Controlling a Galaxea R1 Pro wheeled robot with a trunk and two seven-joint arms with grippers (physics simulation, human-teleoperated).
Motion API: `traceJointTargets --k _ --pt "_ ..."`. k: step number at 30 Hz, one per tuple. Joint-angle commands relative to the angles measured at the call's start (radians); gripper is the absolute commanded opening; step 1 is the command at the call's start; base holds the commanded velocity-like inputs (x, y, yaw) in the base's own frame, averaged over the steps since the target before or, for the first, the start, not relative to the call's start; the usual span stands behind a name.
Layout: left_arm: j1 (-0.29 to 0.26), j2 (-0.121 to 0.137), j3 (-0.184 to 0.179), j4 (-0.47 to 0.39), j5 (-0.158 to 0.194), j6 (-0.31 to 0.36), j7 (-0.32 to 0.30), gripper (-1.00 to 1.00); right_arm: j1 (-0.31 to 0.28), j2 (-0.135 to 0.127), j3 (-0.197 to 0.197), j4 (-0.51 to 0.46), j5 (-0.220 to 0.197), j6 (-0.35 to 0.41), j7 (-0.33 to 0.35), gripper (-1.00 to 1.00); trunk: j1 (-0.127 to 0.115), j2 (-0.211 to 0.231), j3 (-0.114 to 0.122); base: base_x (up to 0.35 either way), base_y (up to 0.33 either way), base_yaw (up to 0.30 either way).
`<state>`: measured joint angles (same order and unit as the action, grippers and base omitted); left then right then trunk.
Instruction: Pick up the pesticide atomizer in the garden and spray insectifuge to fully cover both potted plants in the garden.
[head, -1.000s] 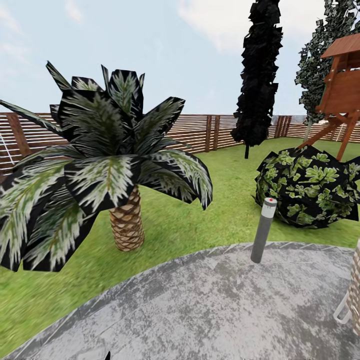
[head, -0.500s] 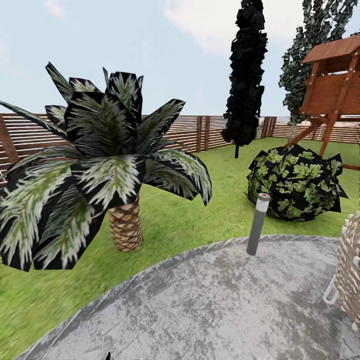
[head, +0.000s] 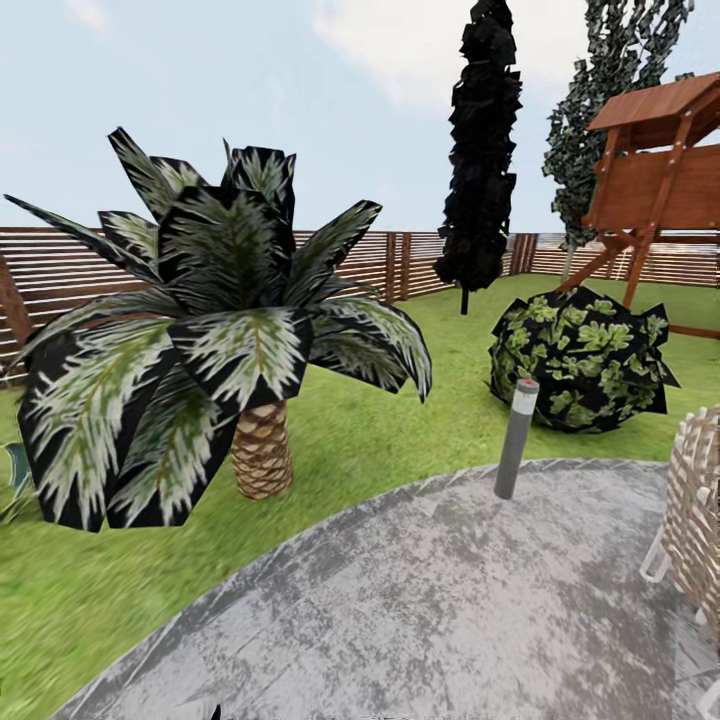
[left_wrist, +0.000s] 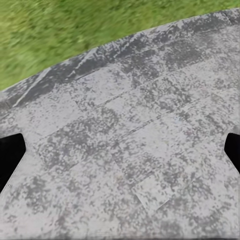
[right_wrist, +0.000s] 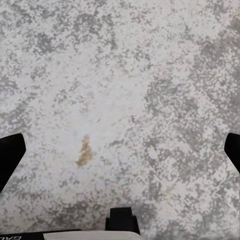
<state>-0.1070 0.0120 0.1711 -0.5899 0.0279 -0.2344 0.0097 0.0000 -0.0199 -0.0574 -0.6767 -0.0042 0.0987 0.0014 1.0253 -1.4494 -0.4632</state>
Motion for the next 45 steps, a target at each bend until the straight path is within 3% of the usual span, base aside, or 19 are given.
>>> traceJointTargets --k 1,16,45 --pt "-0.001 0.0 -0.001 0.001 0.003 -0.003 0.001 1.0 0.0 0.0 -0.001 -0.003 0.0 0.006 0.0 1.0 0.0 -0.001 -0.001 -0.146 0.27 -0.142" --pt "0.0 0.0 -0.001 0.001 0.003 -0.003 0.001 1.0 0.0 0.0 -0.002 -0.004 0.0 0.006 0.0 1.0 0.0 -0.001 0.005 -0.142 0.226 -0.252" --pt "0.0 0.0 -0.001 0.001 0.003 -0.003 0.001 1.0 0.0 0.0 -0.016 -0.003 -0.001 0.006 0.0 1.0 0.0 -0.001 0.005 -0.086 0.093 -0.275"
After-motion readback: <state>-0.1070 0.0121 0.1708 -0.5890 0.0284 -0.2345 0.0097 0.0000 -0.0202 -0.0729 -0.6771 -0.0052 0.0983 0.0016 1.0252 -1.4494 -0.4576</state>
